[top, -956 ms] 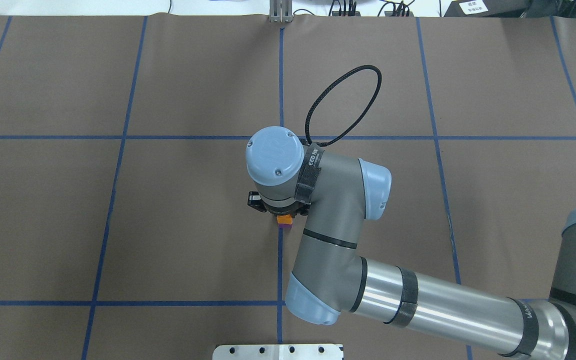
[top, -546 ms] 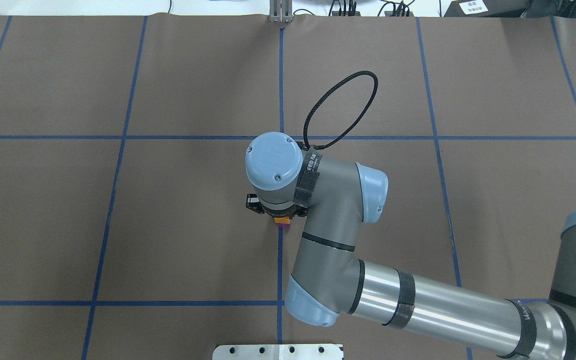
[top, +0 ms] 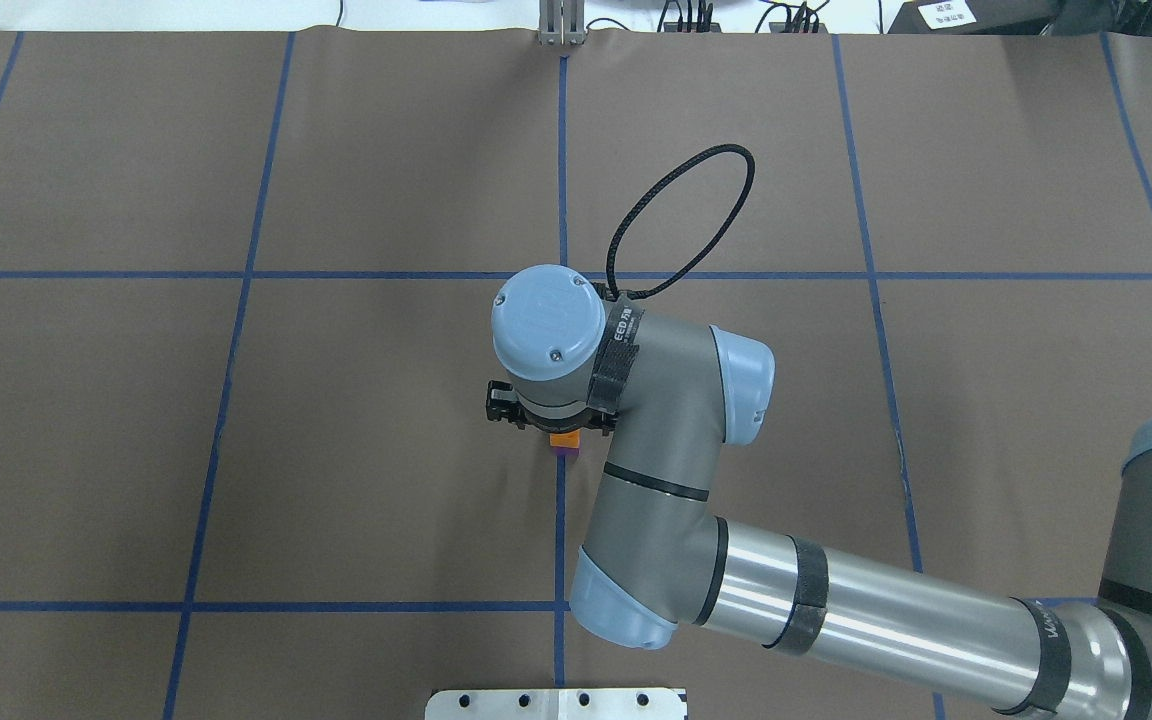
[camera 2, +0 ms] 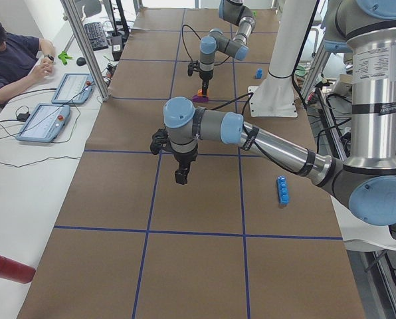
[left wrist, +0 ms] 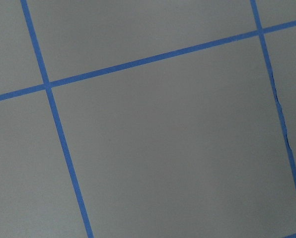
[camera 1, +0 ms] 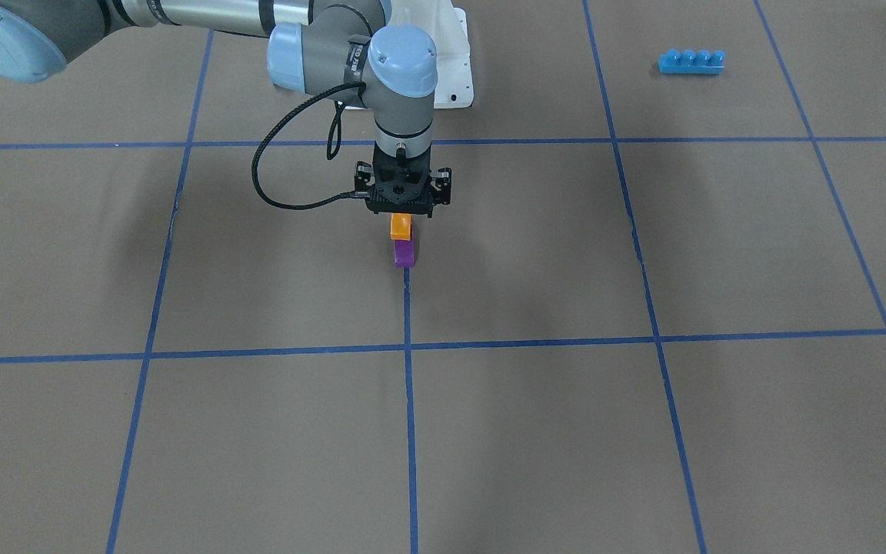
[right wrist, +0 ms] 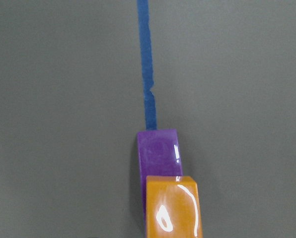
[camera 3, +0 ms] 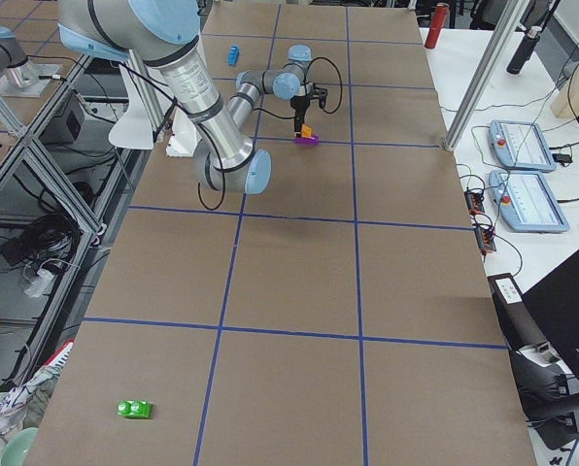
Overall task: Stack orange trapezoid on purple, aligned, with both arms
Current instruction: 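Lower the orange block onto the purple block, aligning its edges, then open the right gripper and lift it away from the stack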
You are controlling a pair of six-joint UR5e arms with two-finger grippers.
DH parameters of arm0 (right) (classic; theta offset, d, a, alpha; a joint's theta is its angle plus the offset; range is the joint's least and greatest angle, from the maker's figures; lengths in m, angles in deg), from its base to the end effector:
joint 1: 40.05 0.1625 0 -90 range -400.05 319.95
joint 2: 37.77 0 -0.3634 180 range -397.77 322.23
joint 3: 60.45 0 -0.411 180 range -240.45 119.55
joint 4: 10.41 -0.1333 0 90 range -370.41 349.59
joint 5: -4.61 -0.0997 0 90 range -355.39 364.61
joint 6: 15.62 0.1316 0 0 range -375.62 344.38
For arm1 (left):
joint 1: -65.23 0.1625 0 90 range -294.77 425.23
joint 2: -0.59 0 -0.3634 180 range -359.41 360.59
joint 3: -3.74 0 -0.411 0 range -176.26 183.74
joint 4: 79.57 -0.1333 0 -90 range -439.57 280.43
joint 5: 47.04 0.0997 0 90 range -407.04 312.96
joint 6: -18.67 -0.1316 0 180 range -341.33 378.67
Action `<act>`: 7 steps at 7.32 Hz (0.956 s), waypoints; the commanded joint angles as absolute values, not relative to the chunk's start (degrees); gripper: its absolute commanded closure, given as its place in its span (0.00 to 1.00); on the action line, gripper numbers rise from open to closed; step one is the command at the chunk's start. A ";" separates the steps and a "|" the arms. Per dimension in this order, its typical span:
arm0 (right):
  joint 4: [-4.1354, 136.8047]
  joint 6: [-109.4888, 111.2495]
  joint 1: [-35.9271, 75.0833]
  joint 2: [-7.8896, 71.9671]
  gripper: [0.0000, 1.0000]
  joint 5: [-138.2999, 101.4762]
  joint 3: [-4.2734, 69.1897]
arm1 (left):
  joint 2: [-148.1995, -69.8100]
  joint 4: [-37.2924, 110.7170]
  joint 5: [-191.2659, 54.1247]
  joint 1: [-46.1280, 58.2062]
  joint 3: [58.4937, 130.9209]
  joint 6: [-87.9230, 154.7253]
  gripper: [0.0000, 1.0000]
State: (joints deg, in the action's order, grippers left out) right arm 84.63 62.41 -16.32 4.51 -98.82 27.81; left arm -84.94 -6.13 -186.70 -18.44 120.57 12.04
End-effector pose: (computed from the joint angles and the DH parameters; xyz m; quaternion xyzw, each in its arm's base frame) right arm -0.6120 -0.3812 0.1428 0.0022 -0.3642 0.0546 0.9297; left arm 0.0179 -0.4604 0.4431 0.0470 0.4193 0.1234 0.8982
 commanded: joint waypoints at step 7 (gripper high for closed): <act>98.18 44.12 1.14 8.09 0.00 -113.15 38.48 | -79.66 10.66 -183.01 -22.39 106.07 8.91 0.00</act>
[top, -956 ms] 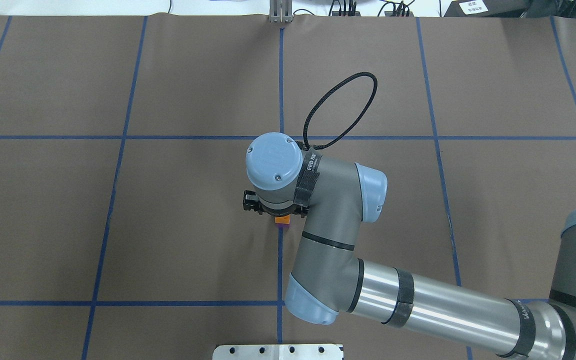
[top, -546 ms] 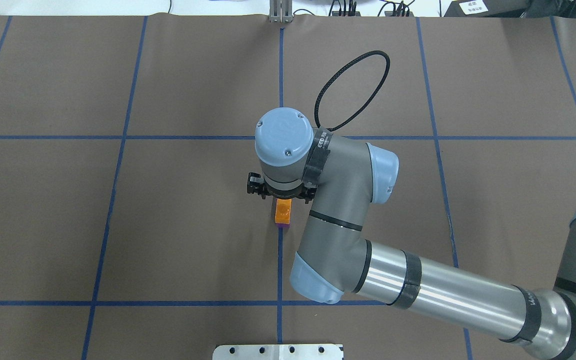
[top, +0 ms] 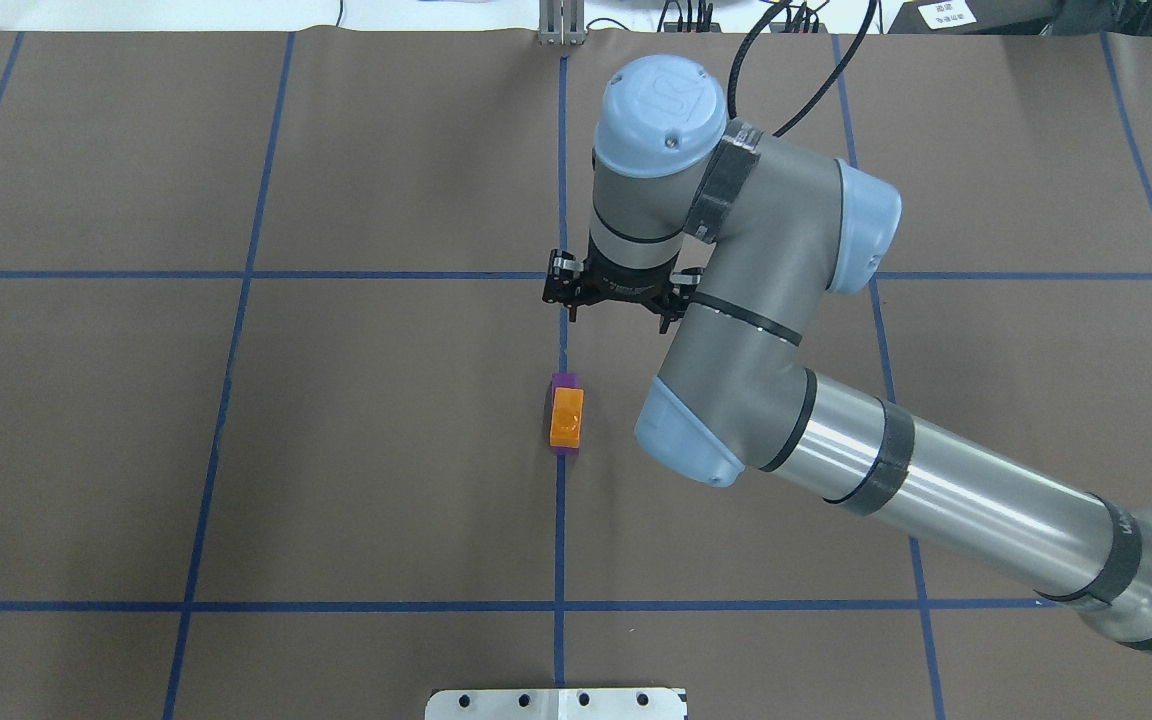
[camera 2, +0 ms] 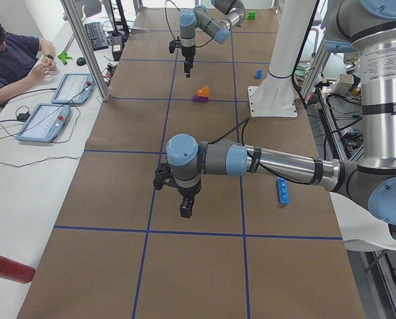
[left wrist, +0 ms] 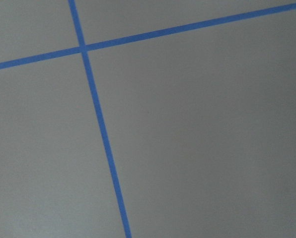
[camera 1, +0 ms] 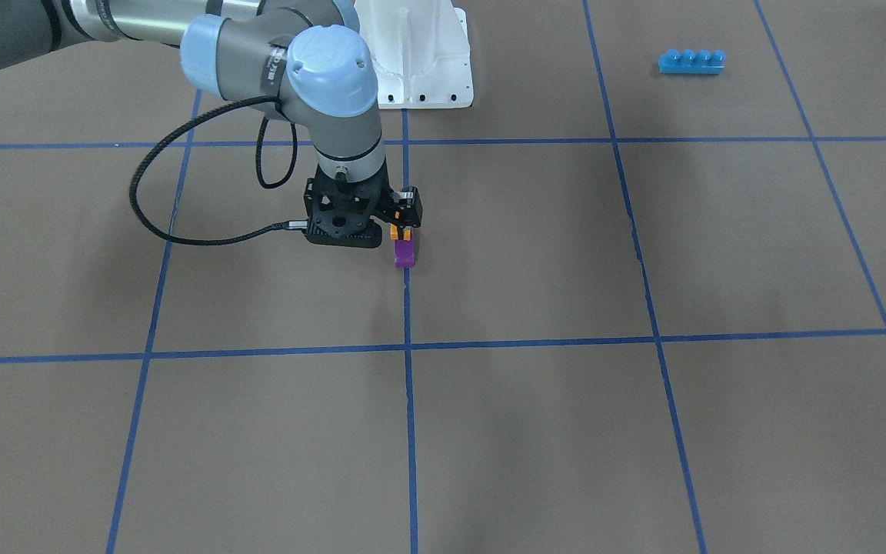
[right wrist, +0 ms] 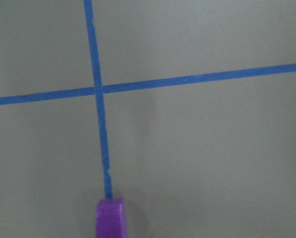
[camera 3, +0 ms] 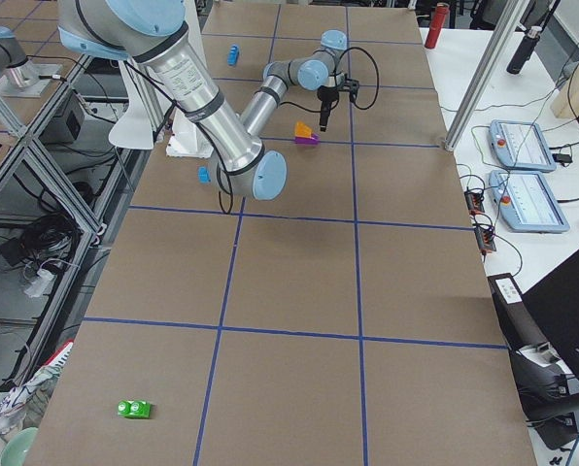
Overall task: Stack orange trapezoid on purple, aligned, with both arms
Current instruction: 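Open the right gripper and lift it away from the stack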
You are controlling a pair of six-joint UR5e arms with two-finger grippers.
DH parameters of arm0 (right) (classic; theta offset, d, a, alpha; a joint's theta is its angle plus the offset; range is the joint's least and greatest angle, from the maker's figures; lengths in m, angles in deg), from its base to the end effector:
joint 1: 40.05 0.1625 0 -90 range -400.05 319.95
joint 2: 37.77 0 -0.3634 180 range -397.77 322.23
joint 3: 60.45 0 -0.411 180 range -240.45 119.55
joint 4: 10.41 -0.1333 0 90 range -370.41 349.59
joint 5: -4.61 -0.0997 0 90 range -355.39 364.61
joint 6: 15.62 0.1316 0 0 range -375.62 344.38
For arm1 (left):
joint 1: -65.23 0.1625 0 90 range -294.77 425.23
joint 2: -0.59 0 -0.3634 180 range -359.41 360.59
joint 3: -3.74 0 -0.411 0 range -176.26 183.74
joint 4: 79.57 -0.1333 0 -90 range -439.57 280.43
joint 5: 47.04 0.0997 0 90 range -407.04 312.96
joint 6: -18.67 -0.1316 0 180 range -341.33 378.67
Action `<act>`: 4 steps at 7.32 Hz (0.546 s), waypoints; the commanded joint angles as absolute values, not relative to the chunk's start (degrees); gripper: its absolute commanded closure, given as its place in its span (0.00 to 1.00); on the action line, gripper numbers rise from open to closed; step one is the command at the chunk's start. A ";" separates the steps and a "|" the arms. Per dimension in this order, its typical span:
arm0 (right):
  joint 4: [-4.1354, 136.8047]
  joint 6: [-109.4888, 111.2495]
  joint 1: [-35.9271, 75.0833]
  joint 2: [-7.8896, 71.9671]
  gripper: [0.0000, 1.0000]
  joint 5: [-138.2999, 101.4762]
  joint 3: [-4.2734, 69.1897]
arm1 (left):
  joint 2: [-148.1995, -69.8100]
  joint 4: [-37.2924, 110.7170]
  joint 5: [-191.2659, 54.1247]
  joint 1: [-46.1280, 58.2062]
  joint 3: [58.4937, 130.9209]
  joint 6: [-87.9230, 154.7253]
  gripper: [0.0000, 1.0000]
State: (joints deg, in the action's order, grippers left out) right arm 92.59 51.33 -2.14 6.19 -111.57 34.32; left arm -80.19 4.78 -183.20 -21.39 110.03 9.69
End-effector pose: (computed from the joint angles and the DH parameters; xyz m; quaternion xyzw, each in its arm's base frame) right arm -0.4843 -0.4725 0.1284 -0.0246 -0.3807 0.0464 0.9232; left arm -0.0117 -0.4531 0.5593 0.0305 0.3910 0.1039 0.9140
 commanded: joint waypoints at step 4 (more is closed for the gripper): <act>99.45 13.13 18.96 26.96 0.00 -120.88 45.72 | -79.92 9.73 -182.92 -27.40 106.83 8.48 0.00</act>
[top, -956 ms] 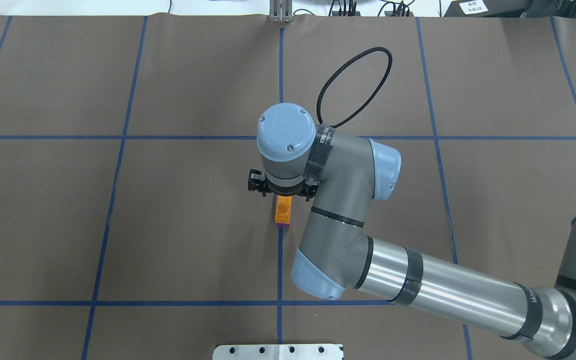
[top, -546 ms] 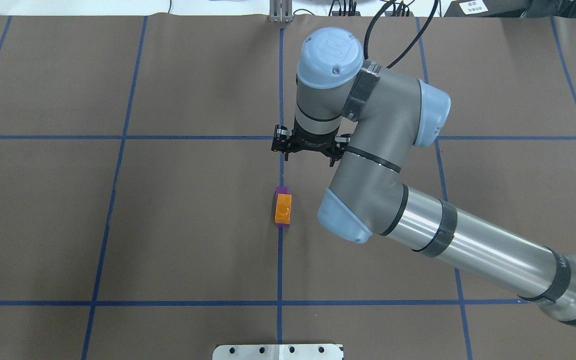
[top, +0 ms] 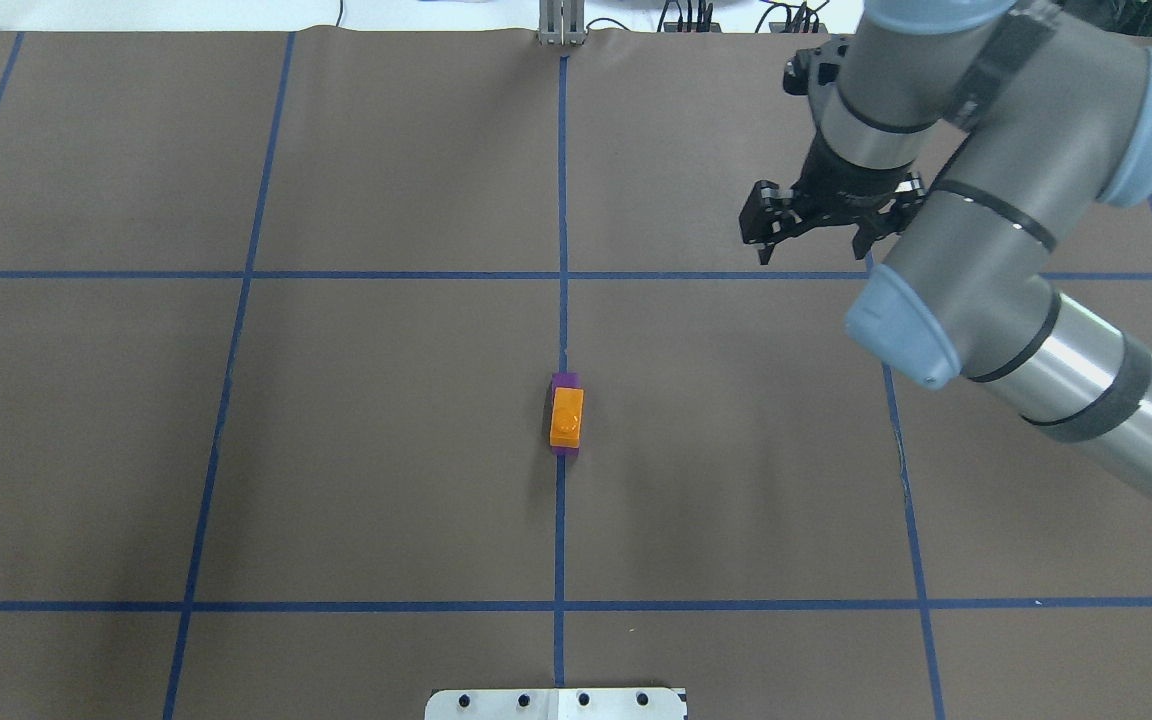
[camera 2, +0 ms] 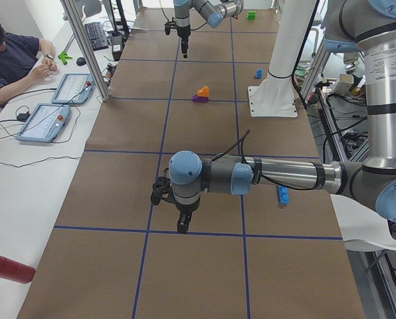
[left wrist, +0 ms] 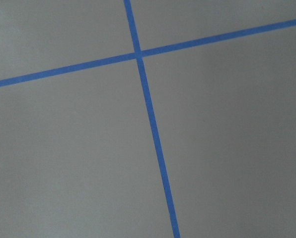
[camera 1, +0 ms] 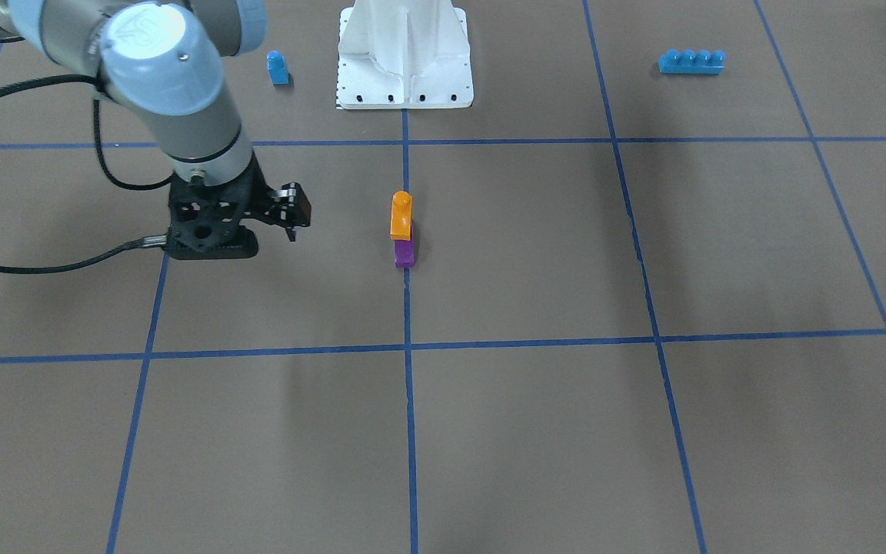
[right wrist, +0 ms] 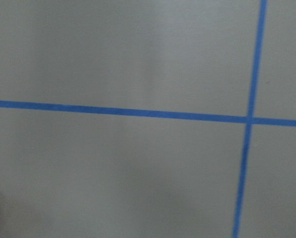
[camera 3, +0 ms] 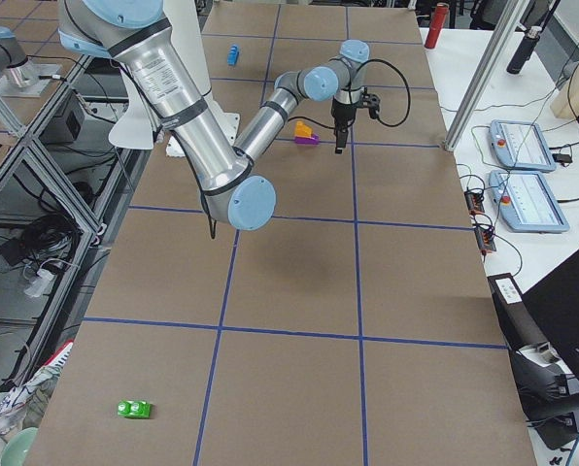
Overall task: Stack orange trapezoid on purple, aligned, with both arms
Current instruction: 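Open the right gripper and lift it away from the stack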
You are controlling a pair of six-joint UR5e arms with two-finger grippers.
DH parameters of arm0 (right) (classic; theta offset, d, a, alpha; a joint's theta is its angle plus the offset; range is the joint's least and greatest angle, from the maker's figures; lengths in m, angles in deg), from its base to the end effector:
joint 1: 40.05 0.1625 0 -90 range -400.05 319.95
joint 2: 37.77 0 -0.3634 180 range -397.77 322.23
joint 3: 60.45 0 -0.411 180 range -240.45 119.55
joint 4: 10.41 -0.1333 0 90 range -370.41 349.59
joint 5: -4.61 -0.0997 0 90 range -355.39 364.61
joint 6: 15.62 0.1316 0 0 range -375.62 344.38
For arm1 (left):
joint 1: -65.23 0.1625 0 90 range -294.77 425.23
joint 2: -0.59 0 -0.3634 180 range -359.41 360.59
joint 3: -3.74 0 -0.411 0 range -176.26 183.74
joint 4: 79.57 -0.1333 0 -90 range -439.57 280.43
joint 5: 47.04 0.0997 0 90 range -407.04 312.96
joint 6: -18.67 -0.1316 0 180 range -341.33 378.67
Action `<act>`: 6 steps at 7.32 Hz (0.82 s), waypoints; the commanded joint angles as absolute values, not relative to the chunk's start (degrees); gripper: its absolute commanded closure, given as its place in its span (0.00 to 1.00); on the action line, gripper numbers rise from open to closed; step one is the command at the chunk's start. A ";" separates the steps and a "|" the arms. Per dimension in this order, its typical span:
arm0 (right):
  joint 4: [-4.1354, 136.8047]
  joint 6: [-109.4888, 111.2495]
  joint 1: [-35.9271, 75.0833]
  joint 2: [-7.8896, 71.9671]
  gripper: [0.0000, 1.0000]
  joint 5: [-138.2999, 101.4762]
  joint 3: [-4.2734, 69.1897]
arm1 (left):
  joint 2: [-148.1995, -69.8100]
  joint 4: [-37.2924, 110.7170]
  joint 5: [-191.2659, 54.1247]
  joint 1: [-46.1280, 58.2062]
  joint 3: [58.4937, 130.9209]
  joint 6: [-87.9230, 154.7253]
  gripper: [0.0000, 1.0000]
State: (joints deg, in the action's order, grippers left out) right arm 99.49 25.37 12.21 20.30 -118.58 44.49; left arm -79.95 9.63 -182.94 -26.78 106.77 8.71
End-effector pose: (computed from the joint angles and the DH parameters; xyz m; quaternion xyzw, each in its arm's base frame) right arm -0.3261 -0.5214 0.2239 -0.0034 -0.3565 -0.0401 0.9334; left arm -0.0547 -0.4528 0.5820 0.0628 0.3854 0.0732 0.9177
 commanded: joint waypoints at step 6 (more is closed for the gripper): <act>99.37 -31.16 47.19 51.49 0.00 -124.58 45.11 | -78.51 9.82 -182.92 -27.67 108.41 8.48 0.00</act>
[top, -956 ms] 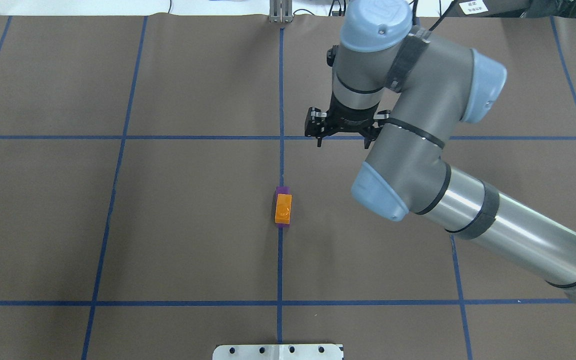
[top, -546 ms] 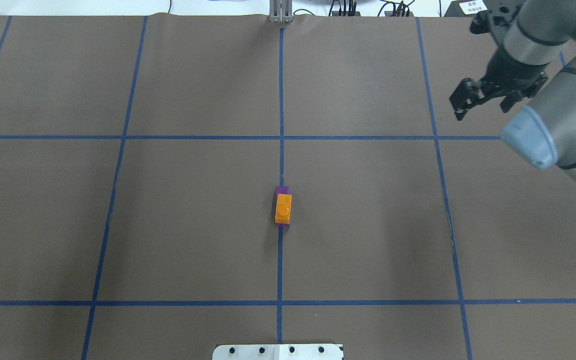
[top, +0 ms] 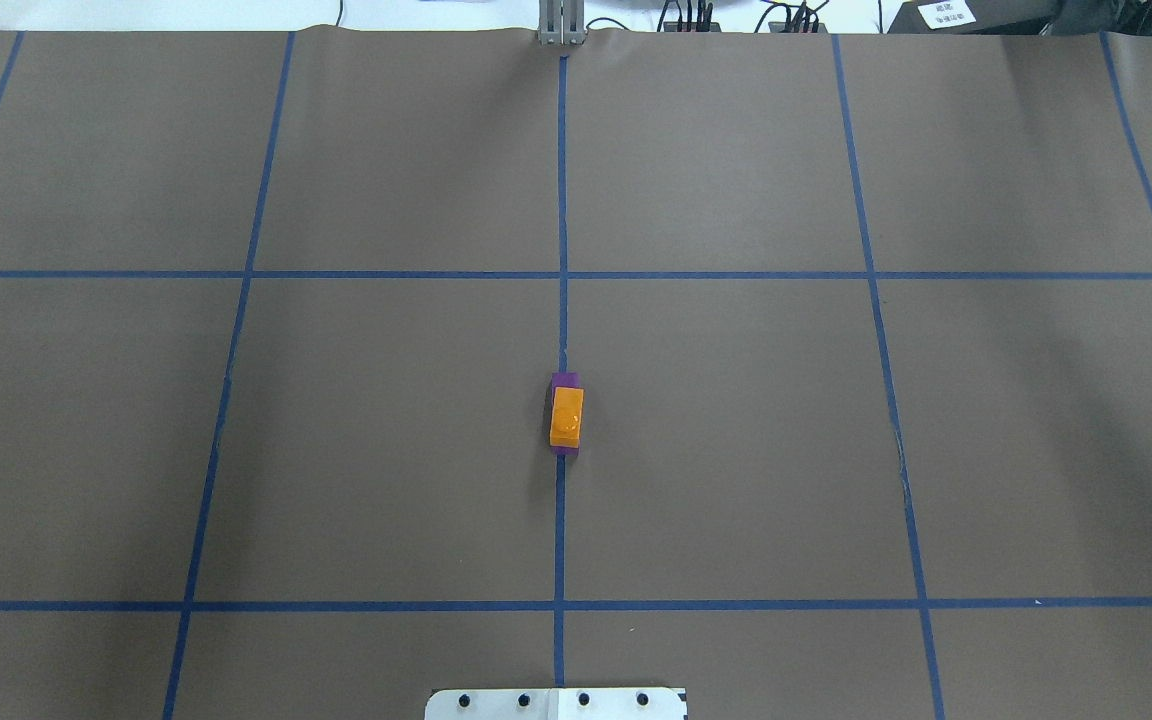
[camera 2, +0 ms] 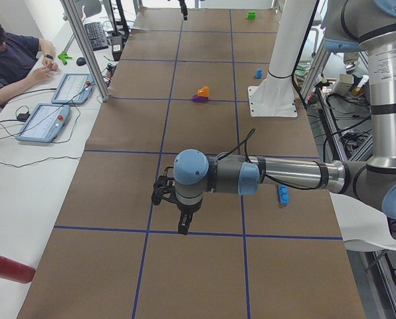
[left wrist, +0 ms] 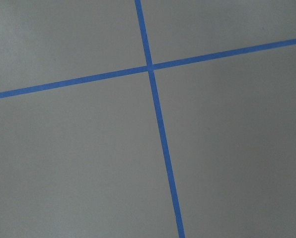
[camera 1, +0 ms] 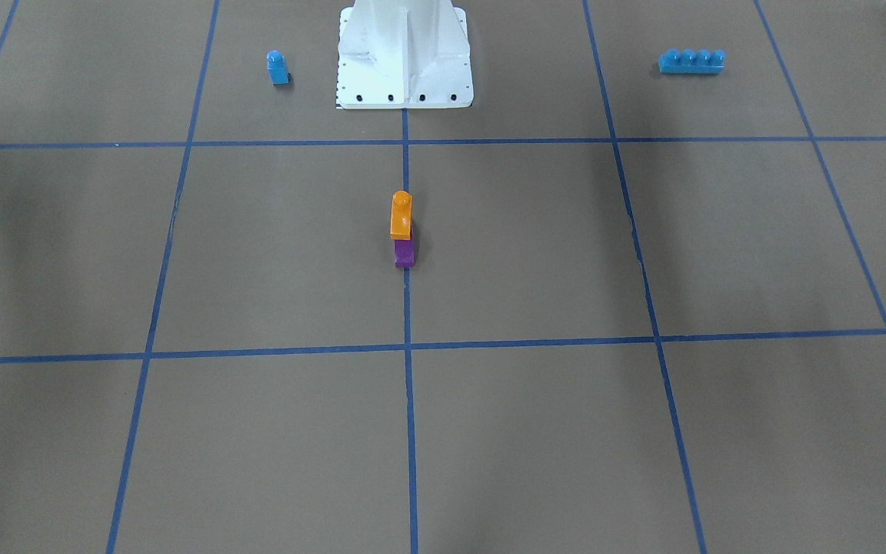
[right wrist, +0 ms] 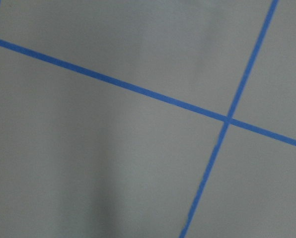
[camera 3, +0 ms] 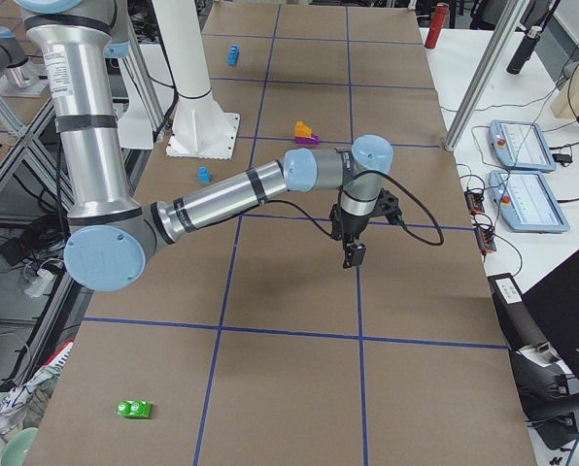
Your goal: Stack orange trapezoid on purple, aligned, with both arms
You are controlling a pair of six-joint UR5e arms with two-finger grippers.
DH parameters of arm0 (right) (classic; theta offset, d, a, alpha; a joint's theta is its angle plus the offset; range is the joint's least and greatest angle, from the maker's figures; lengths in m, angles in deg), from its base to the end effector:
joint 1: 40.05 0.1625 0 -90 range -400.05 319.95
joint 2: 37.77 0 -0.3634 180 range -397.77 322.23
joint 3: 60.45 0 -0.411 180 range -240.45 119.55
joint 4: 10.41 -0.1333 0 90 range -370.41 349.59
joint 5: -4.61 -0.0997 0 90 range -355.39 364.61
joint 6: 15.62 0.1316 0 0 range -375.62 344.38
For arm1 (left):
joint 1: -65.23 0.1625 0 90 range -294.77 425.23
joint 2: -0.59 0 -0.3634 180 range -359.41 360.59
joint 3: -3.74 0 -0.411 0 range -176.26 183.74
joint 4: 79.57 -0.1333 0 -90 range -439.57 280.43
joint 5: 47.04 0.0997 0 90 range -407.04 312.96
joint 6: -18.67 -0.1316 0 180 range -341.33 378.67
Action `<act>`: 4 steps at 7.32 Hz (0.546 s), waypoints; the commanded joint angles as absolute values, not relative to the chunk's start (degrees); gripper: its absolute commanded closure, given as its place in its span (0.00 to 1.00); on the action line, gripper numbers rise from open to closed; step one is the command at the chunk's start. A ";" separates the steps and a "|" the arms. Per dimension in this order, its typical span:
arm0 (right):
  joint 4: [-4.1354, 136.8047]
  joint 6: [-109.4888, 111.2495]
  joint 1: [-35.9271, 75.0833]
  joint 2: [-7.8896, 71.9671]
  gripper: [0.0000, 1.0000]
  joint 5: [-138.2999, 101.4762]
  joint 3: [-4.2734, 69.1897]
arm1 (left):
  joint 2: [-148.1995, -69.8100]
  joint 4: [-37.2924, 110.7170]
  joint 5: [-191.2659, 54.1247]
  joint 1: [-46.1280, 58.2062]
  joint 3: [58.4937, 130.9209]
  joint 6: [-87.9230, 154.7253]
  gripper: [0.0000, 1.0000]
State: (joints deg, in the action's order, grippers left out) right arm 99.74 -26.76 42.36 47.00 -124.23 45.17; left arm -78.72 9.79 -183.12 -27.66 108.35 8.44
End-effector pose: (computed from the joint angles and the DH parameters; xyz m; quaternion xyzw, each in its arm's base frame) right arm -0.0181 -0.5203 0.4794 0.0161 -0.3321 -0.1555 0.9302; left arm -0.0610 -0.4449 0.5769 0.0709 0.3856 0.0701 0.9173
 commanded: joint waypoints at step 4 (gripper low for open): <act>99.19 -31.54 53.73 58.03 0.00 -125.29 45.11 | -78.51 9.82 -182.83 -27.67 108.68 8.48 0.00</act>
State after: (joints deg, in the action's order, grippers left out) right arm 99.21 -32.29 52.83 57.05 -124.94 45.11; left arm -78.52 9.82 -182.90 -27.66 108.58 8.47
